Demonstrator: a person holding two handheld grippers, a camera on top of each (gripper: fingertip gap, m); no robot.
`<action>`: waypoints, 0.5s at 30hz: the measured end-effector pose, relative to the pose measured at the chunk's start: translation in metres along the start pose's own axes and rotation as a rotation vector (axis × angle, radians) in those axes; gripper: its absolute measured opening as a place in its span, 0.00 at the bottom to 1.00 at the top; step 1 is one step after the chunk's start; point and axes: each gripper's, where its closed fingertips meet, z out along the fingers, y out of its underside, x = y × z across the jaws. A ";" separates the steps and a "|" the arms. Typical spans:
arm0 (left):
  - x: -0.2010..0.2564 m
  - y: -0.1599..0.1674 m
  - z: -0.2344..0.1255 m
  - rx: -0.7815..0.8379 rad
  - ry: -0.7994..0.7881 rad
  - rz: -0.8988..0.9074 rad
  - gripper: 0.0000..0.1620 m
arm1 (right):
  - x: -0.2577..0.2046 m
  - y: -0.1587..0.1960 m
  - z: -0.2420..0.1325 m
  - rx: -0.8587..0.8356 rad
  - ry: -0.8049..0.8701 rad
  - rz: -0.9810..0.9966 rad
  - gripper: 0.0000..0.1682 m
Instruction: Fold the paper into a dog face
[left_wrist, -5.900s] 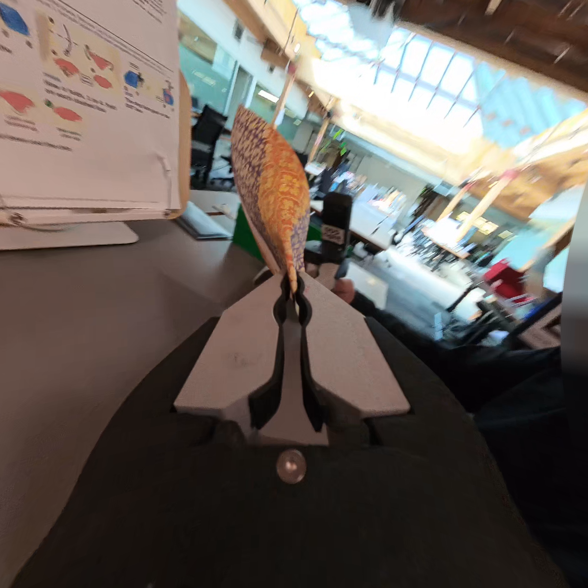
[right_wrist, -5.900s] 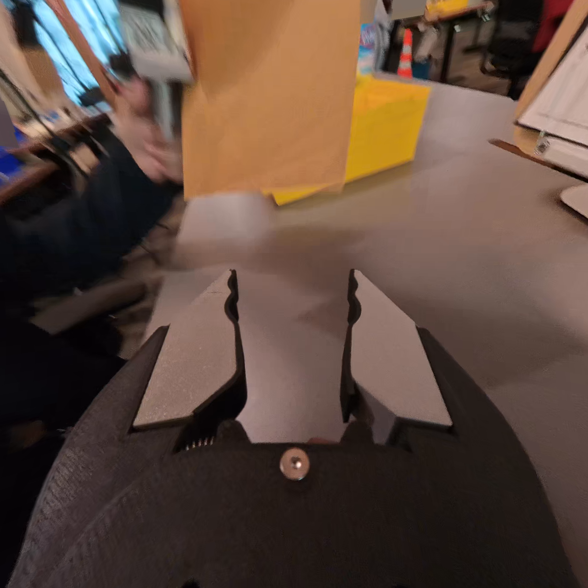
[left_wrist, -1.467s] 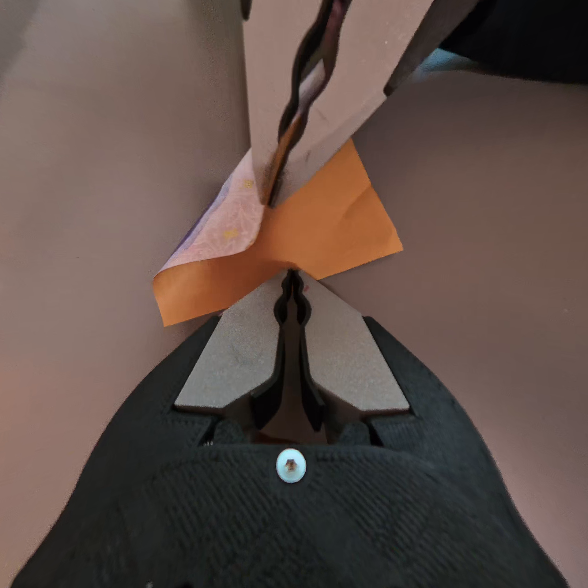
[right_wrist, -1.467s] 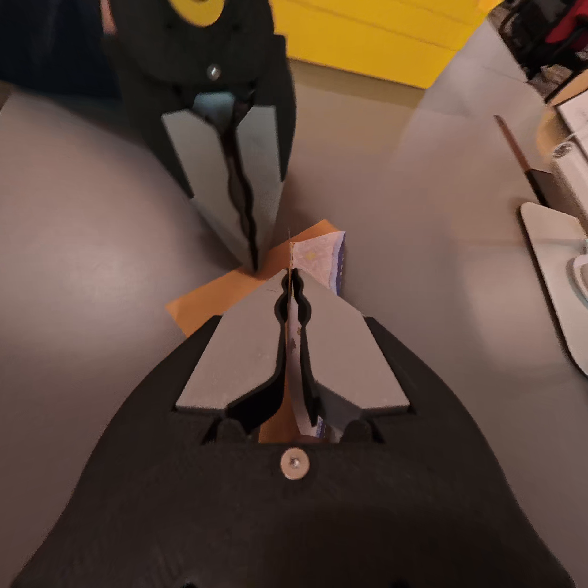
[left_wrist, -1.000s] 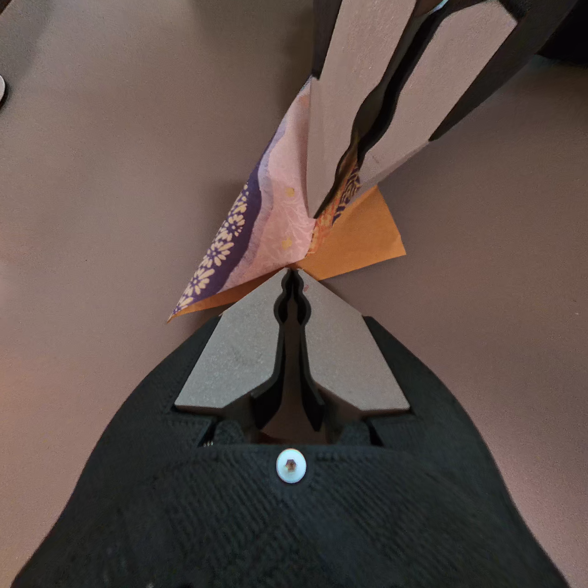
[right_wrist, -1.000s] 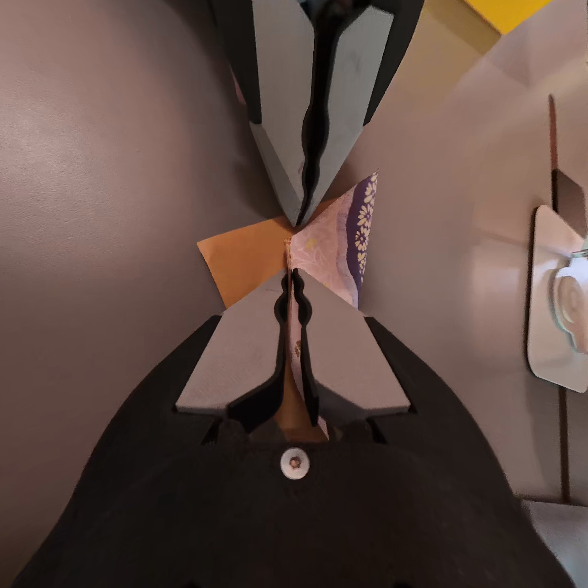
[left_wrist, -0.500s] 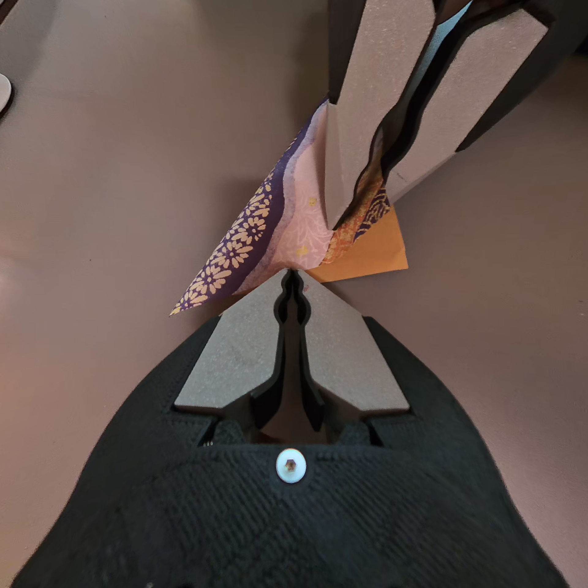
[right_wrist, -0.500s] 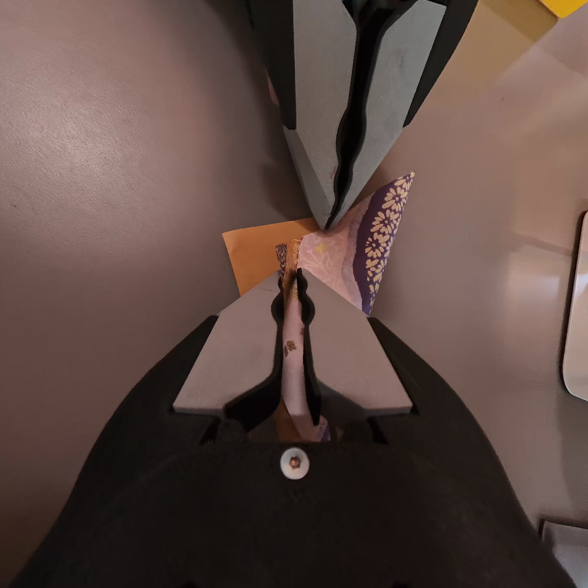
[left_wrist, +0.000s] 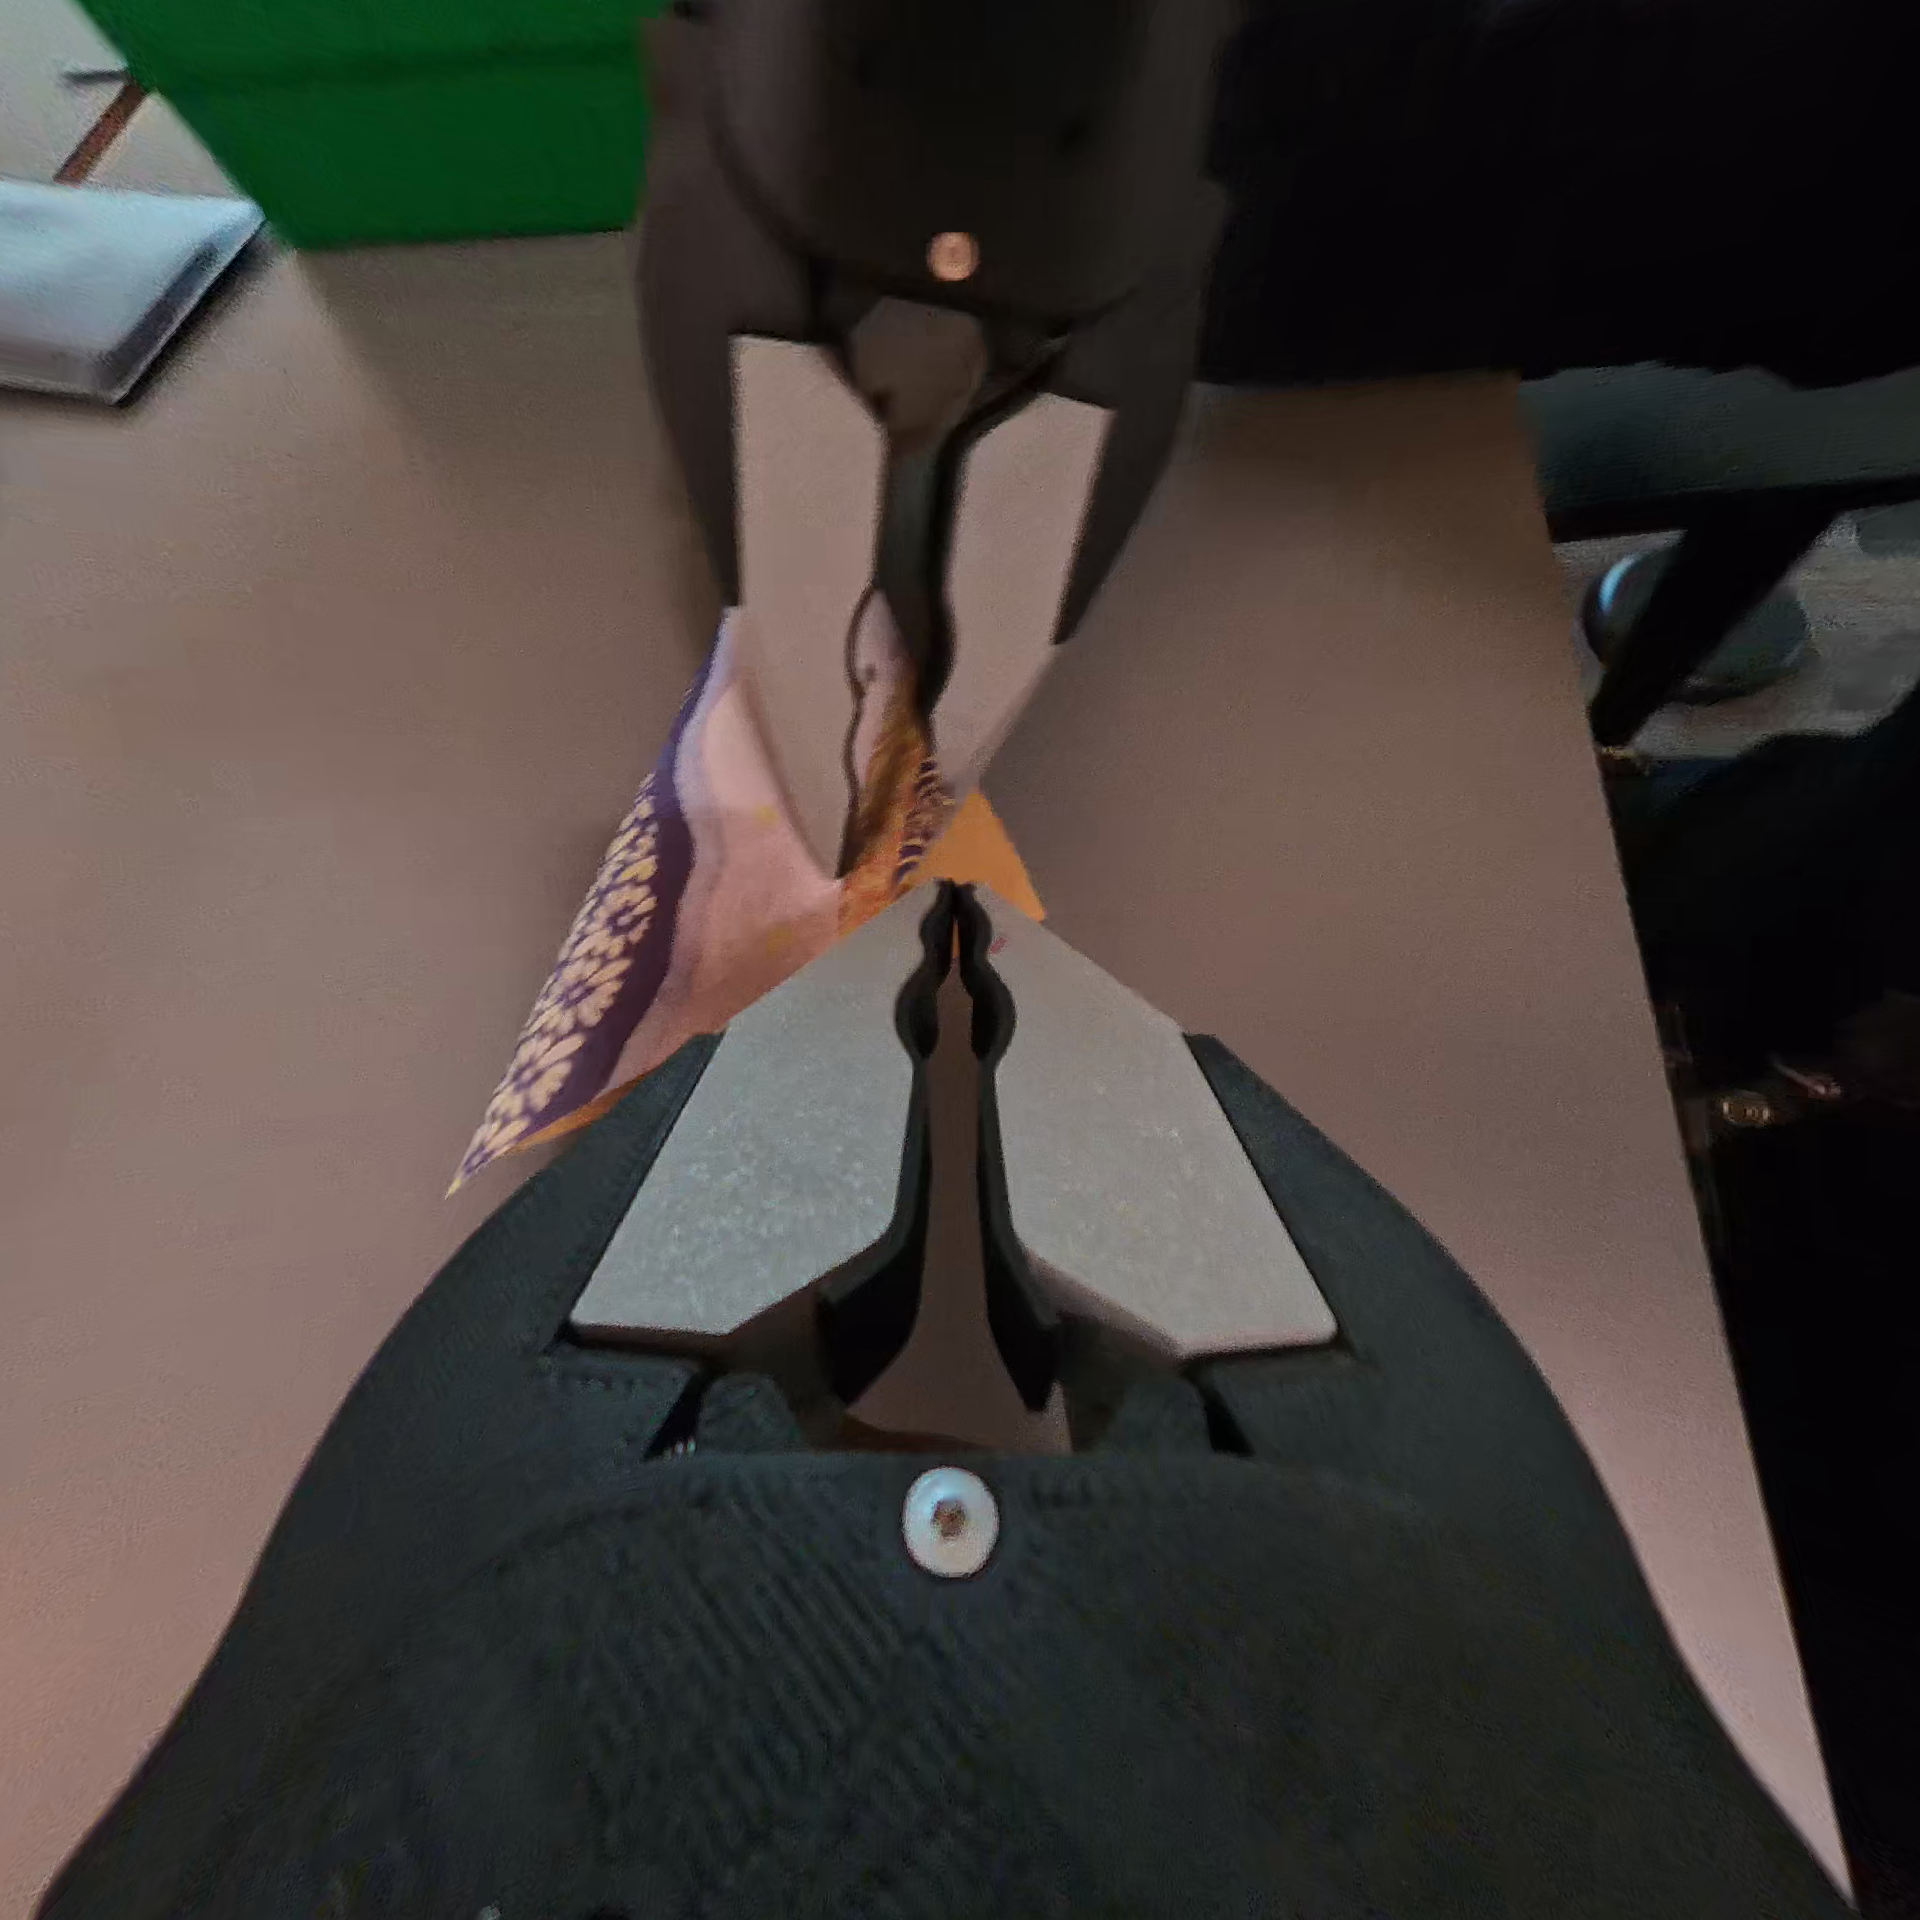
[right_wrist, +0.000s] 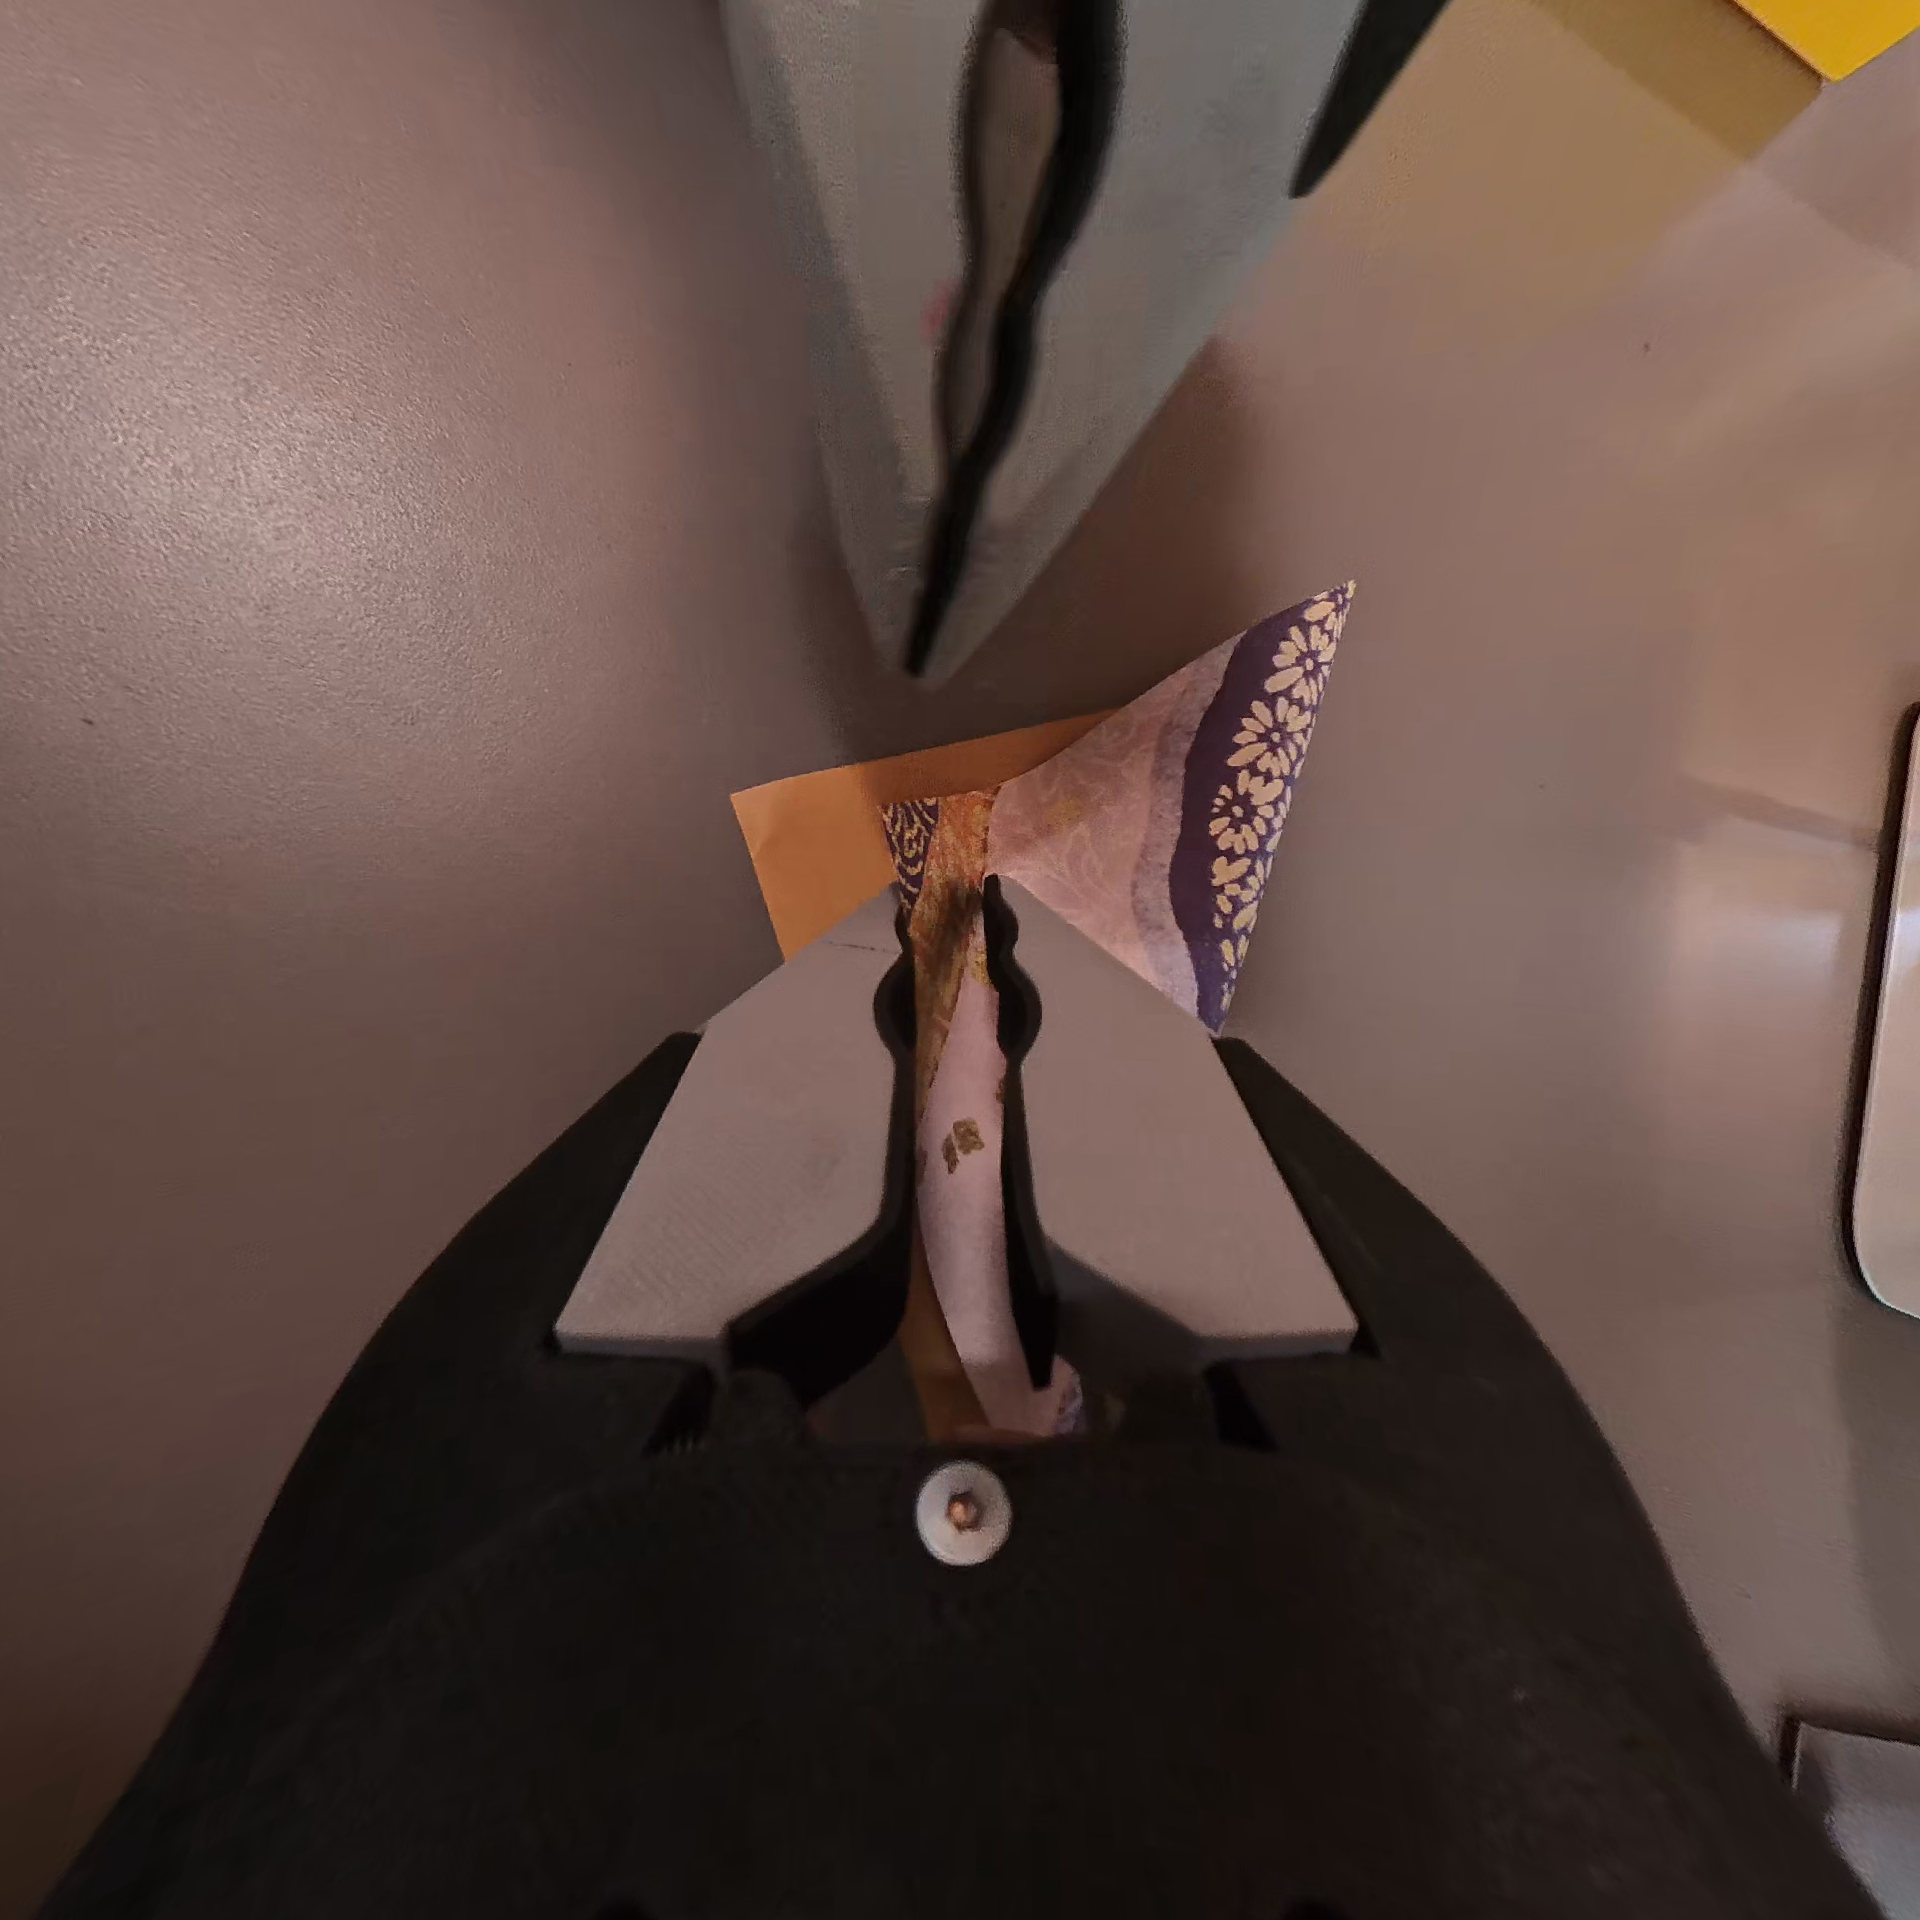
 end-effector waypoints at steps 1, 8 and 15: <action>0.004 0.003 0.004 -0.025 0.005 0.031 0.00 | 0.000 -0.001 0.000 0.003 0.001 0.004 0.04; 0.012 0.023 0.028 -0.153 -0.021 0.155 0.00 | 0.000 -0.004 0.000 0.022 -0.013 0.025 0.09; 0.008 0.023 0.029 -0.152 -0.039 0.130 0.00 | -0.007 -0.006 0.000 0.027 -0.046 0.012 0.07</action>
